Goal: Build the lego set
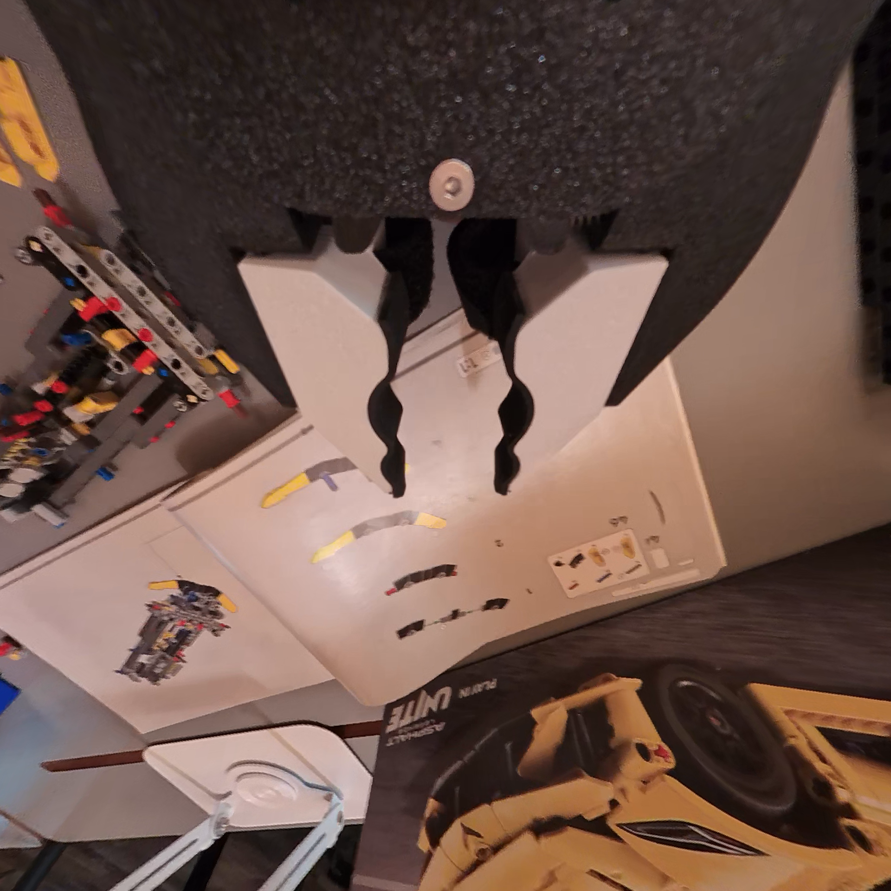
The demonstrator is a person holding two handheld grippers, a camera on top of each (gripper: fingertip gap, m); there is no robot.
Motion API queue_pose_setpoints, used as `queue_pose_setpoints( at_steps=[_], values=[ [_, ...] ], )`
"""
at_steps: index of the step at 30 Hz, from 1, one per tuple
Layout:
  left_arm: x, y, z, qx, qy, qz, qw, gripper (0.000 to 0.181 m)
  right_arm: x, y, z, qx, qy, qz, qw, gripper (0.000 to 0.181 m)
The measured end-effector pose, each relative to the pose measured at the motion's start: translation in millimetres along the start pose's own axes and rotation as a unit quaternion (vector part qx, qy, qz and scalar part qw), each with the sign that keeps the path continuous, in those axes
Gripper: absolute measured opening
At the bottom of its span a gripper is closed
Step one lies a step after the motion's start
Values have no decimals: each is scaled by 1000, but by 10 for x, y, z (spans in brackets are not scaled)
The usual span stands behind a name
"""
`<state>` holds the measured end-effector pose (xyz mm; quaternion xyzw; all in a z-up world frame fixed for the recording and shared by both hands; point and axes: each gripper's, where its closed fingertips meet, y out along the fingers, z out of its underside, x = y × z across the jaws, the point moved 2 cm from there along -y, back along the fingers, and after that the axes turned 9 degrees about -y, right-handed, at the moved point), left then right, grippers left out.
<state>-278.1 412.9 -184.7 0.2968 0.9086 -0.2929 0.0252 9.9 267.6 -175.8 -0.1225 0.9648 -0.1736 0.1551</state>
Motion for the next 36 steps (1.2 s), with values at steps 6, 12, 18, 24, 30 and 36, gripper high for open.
queue_pose_setpoints(
  at_steps=[6, 12, 18, 24, 30, 36],
  values=[
    [302, -83, -223, -40, 0, -42, 998, 31, 43, -59, -69, -17, 12, -9, 1000, 10],
    [353, -586, -198, -7, 42, 0, 999, 40, 195, -143, -39, -21, 11, -33, 999, 9],
    [253, -1408, 313, 73, 62, 37, 995, 39, 267, -203, -44, -20, -4, -33, 999, 9],
    [285, -1874, 1062, 174, 66, 24, 982, 38, 345, -187, -22, -8, -21, -40, 999, 9],
    [354, -1970, 1328, 184, 28, -27, 982, 38, 386, -164, 3, 3, -48, -36, 998, 8],
    [792, -2127, 1407, 190, -7, -106, 976, 37, 382, -156, 13, 7, -51, -32, 998, 8]
  ],
)
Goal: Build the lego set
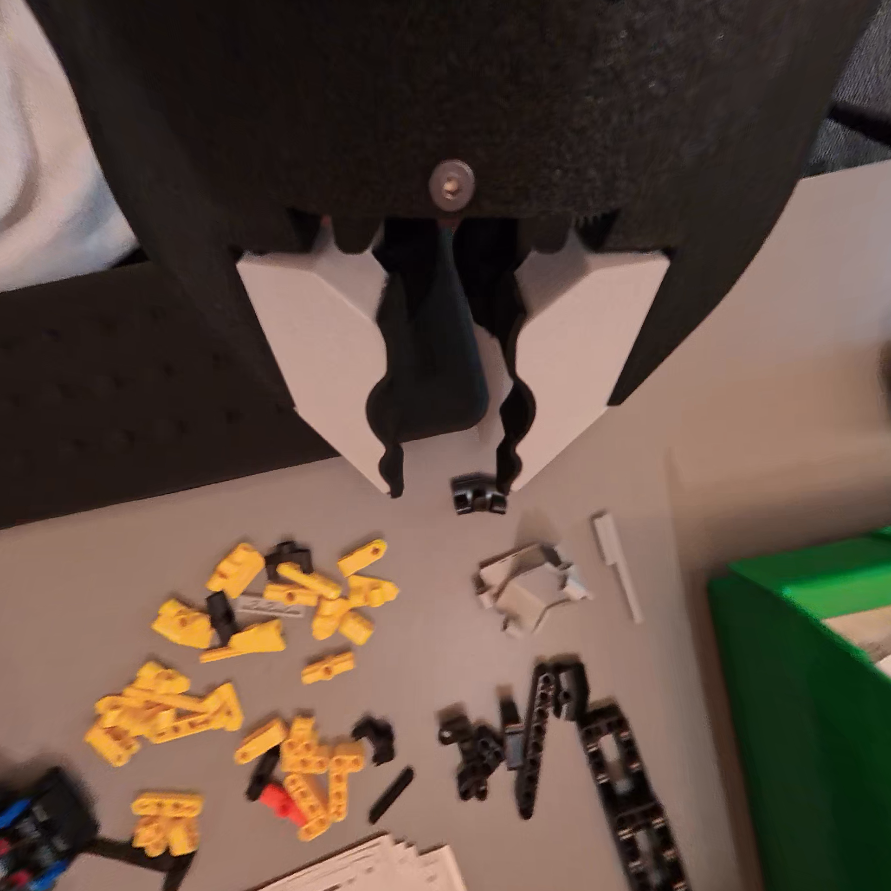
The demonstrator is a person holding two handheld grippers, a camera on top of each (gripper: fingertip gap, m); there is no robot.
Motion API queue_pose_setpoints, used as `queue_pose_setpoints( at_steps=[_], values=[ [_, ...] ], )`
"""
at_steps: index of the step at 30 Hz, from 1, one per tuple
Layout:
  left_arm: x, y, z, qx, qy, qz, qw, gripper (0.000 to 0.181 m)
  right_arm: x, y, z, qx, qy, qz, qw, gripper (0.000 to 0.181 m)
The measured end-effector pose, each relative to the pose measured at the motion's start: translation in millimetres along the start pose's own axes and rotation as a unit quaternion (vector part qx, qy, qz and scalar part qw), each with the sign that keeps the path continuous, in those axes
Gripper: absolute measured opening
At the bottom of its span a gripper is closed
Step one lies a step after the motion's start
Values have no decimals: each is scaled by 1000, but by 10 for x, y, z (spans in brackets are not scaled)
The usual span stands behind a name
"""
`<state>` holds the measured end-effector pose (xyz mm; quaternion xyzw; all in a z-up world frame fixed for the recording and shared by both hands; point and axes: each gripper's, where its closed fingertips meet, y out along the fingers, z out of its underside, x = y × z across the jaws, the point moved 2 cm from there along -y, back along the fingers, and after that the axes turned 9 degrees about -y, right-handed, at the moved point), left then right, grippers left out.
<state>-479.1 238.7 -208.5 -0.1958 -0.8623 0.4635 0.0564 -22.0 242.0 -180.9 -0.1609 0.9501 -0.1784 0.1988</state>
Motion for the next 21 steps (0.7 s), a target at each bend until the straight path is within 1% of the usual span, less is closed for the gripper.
queue_pose_setpoints(
  at_steps=[4, 14, 21],
  values=[
    [117, 2, 64, 8, -6, -7, 1000, 38, -5, 2, 6, 1, 1, 0, 1000, 8],
    [205, 159, 119, 30, 15, -34, 999, 37, -19, 11, 28, 8, 1, 3, 1000, 8],
    [201, 218, 107, 30, 13, -20, 999, 36, -15, 23, 41, 13, -1, 3, 1000, 8]
  ],
)
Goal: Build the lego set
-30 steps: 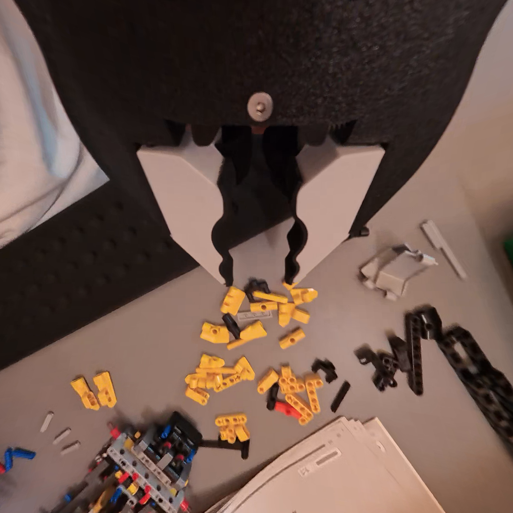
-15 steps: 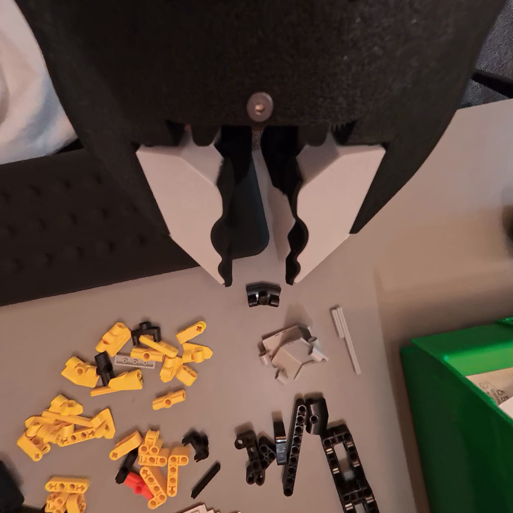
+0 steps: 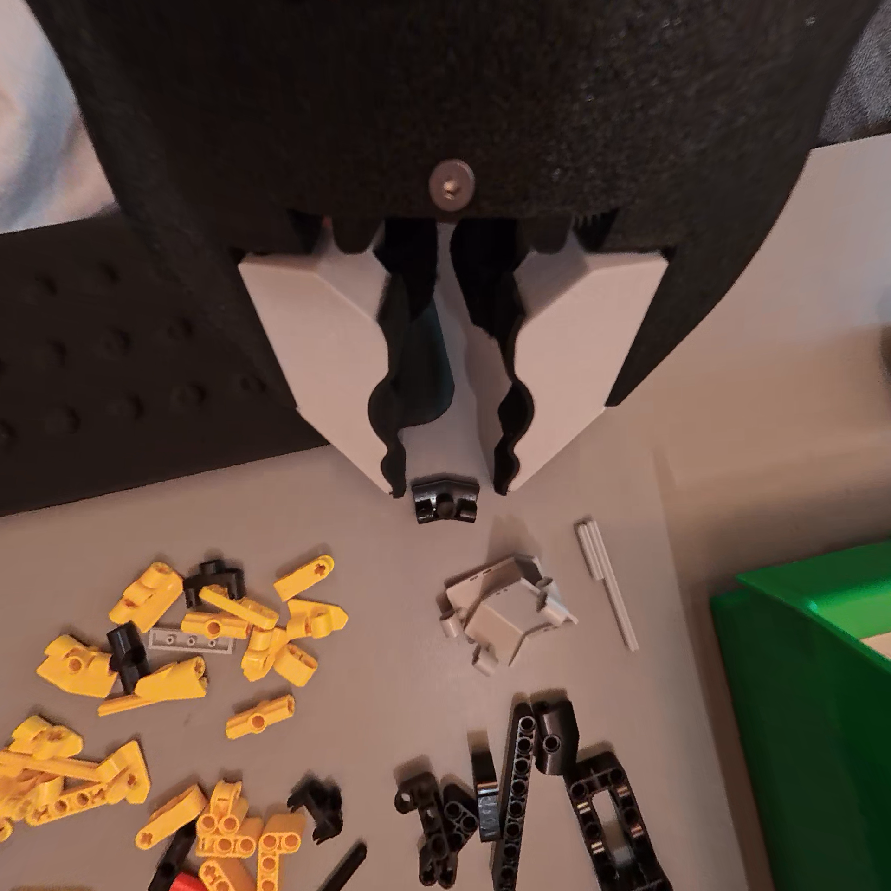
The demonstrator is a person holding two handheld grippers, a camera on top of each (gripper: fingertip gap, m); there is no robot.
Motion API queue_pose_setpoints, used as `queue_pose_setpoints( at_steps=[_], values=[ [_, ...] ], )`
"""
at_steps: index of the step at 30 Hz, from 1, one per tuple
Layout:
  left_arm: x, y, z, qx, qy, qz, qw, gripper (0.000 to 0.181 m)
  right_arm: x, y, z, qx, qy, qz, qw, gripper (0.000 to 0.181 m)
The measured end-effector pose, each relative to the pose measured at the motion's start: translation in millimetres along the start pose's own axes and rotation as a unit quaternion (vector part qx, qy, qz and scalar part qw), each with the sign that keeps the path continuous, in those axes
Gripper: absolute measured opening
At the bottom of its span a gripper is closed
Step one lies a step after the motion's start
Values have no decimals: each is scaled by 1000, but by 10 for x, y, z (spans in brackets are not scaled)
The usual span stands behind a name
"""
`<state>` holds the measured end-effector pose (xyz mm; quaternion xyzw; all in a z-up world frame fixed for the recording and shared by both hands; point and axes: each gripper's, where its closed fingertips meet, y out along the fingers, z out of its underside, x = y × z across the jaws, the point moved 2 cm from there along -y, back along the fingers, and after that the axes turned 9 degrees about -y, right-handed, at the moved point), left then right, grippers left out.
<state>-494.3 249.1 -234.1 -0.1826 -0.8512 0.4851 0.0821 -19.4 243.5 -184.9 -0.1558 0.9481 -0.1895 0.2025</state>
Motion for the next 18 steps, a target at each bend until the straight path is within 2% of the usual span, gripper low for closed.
queue_pose_setpoints(
  at_steps=[18],
  values=[
    [-66, 23, -17, 2, 18, 11, 1000, 22, 6, 12, 23, 8, -6, 2, 1000, 8]
  ],
)
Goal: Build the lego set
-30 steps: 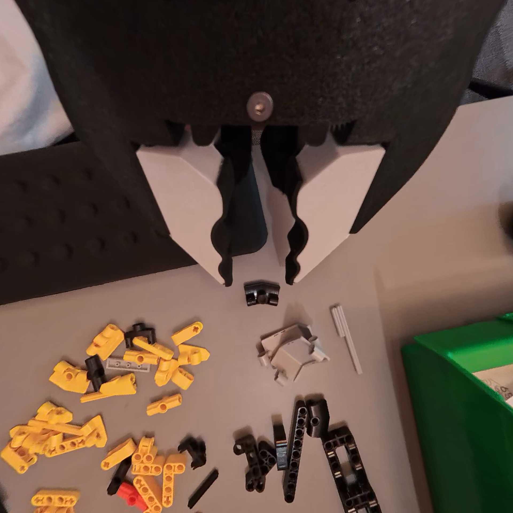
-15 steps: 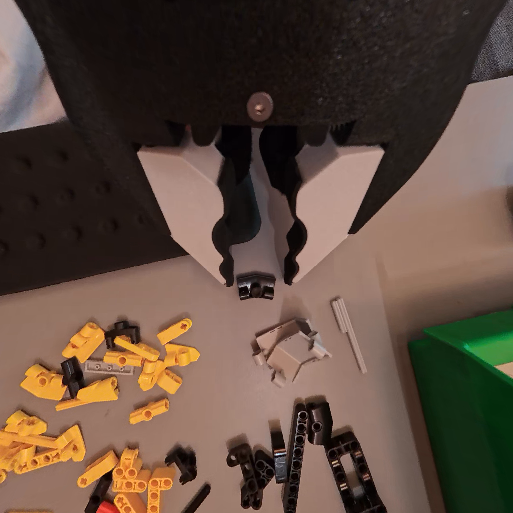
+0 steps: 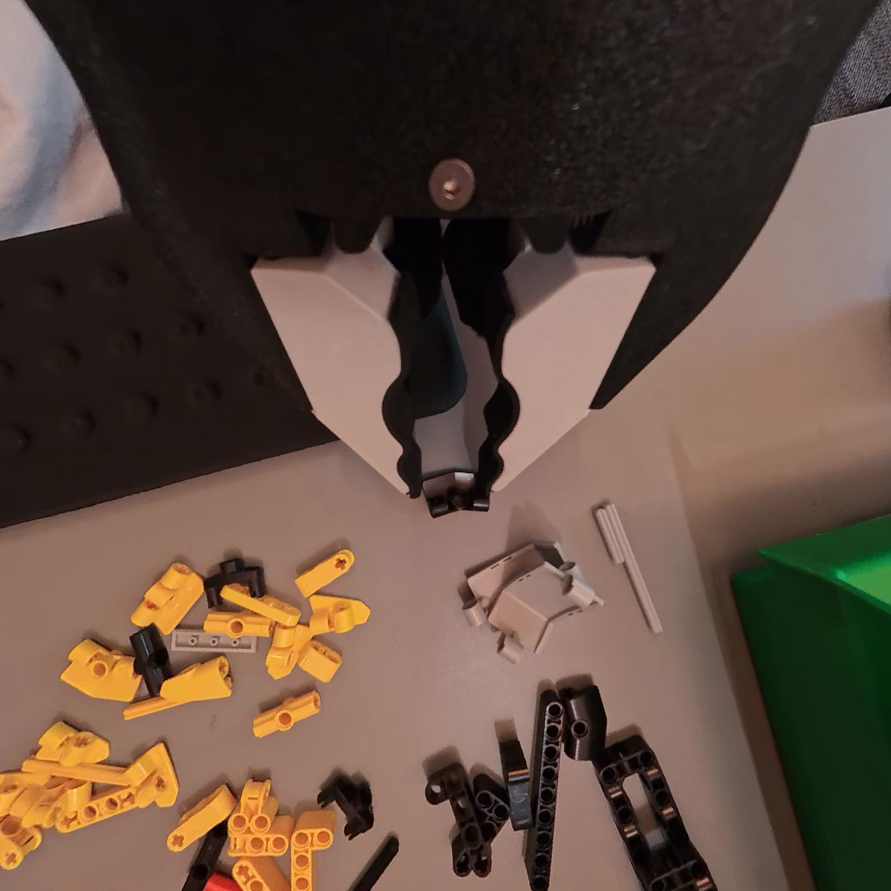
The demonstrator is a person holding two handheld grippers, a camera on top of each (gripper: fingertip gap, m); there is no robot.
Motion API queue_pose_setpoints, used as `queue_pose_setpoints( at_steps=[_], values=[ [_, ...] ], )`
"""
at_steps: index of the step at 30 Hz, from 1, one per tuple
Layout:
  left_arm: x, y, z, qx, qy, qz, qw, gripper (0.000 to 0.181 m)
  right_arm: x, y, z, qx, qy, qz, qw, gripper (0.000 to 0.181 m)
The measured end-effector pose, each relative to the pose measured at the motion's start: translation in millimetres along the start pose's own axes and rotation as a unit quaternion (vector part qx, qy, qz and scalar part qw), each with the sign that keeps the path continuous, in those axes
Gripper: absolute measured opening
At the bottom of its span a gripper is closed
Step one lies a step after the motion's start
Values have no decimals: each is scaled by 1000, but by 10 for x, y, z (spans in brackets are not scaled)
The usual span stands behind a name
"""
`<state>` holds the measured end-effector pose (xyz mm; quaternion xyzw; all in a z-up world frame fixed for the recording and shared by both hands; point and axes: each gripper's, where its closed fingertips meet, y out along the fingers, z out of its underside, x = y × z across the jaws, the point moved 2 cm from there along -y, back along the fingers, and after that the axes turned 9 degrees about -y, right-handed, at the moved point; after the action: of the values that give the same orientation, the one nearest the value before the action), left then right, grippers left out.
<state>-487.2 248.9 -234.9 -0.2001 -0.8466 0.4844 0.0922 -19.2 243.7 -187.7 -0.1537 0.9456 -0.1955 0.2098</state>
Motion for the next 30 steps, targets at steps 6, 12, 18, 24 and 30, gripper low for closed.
queue_pose_setpoints(
  at_steps=[6, 12, 18, 24, 30],
  values=[
    [-11, 5, -11, -3, 11, 0, 1000, 16, 7, 4, 1, 1, -4, 0, 1000, 8],
    [-42, 12, -50, -11, 30, -4, 999, 9, 4, 2, 0, 1, -4, 2, 1000, 8],
    [-90, 4, -76, -19, 48, -6, 999, 5, 4, 2, -1, 1, -4, 2, 1000, 8],
    [-275, -63, -184, -50, 65, 18, 996, 1, 3, 3, -2, 0, -4, 2, 1000, 8],
    [-691, -216, -449, -108, 86, 71, 988, 0, 10, 1, -15, -3, -5, 1, 1000, 8]
  ],
)
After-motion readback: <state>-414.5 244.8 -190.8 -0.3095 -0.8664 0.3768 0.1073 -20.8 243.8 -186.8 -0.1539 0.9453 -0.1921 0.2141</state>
